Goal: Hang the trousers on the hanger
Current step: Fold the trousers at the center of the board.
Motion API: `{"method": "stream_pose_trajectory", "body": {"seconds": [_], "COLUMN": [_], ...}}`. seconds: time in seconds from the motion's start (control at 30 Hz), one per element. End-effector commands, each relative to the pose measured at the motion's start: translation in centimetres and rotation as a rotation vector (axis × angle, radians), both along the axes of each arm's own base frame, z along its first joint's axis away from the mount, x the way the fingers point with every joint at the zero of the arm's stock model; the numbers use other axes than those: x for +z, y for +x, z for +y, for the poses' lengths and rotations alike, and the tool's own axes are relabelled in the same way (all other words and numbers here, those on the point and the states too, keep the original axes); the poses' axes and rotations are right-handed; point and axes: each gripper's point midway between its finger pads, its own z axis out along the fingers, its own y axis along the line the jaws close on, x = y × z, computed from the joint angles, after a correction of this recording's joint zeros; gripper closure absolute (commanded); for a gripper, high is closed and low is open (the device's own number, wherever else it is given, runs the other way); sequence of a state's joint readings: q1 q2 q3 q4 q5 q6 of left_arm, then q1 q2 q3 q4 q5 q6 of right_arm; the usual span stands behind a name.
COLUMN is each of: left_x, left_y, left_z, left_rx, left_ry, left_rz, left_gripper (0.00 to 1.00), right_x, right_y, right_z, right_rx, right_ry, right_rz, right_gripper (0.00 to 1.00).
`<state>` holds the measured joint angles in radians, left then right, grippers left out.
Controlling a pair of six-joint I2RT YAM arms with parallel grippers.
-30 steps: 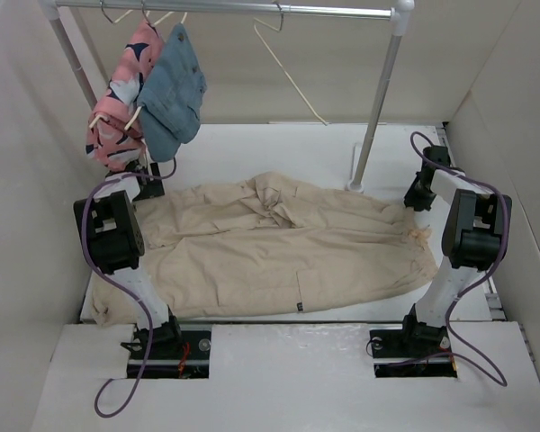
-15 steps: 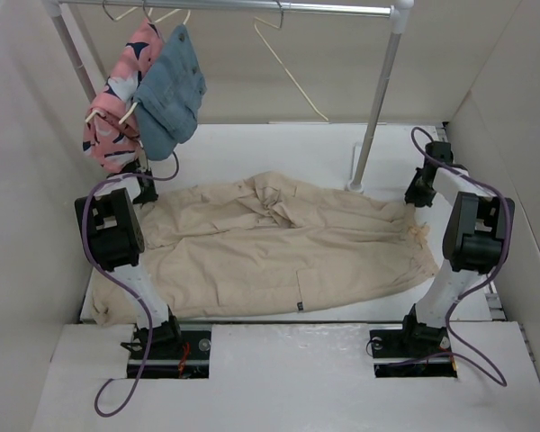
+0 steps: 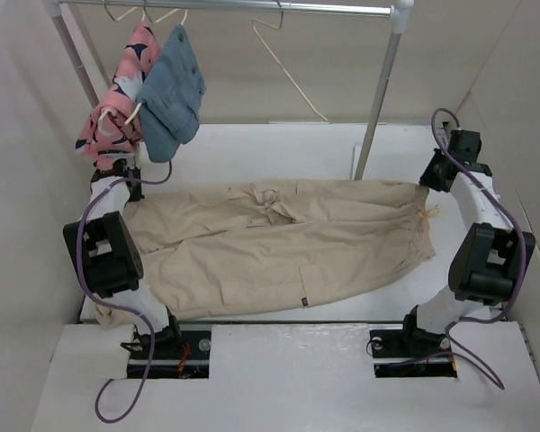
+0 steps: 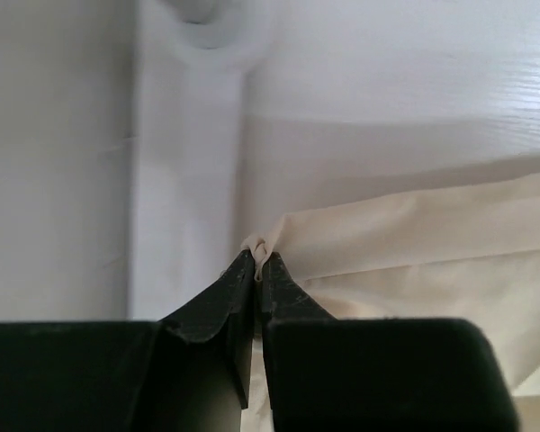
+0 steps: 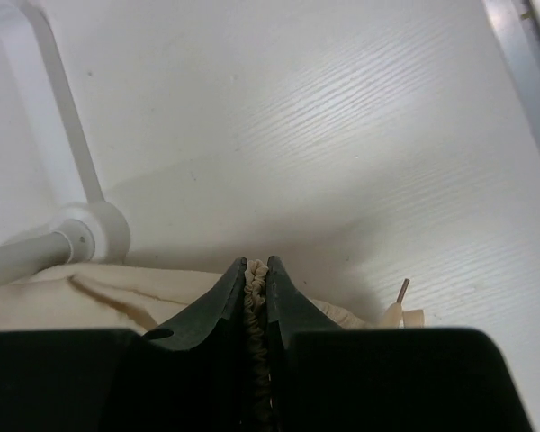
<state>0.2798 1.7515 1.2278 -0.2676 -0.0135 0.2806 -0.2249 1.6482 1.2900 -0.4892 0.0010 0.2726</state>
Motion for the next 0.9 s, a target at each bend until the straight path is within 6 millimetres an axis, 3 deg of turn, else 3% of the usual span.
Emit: {"method": "stream_pose_trajectory", "body": {"seconds": [0.0, 0.2, 0.37, 0.5, 0.63, 0.73, 0.8, 0.83, 0.87], "left_x": [5.4, 8.0, 8.1, 9.3, 13.8, 15.4, 15.2, 14.6, 13.3], "left_y": [-2.2, -4.8, -6.2, -6.9, -6.4, -7.1, -8.2, -9.0, -10.6], "left_z": [3.3, 3.9, 3.4, 4.0, 4.9, 4.7, 5.0, 4.9, 4.5], "left_rx": [0.022, 0.020, 0.020, 0.029, 0.034, 0.018, 0.022, 0.006, -0.005], "left_ry": [0.118, 0.169, 0.167, 0.205, 0.260, 0.278, 0.295, 0.309, 0.309], "left_rz": [-0.056, -0.072, -0.066, -0.081, -0.151, -0.150, -0.130, -0.096, -0.048], "left_gripper": [1.00, 1.00, 1.00, 1.00, 1.00, 1.00, 1.00, 1.00, 1.00], "right_x": [3.3, 0.7, 0.6, 2.9, 7.3, 9.0, 8.5, 6.9, 6.8], "right_y": [0.0, -2.2, -3.1, -3.2, -1.5, -1.1, -1.5, -2.2, -3.0], "right_z": [-1.8, -2.4, -2.2, -2.7, -2.0, -1.2, -0.4, -0.2, 0.3], "right_rx": [-0.021, -0.096, -0.120, -0.138, -0.104, -0.079, -0.057, -0.064, -0.063], "right_ry": [-0.039, -0.029, -0.034, -0.070, -0.057, -0.023, 0.008, 0.021, 0.037], "right_rz": [-0.121, -0.041, -0.090, -0.173, -0.338, -0.397, -0.399, -0.374, -0.379], "right_gripper": [1.00, 1.00, 1.00, 1.00, 1.00, 1.00, 1.00, 1.00, 1.00]}}
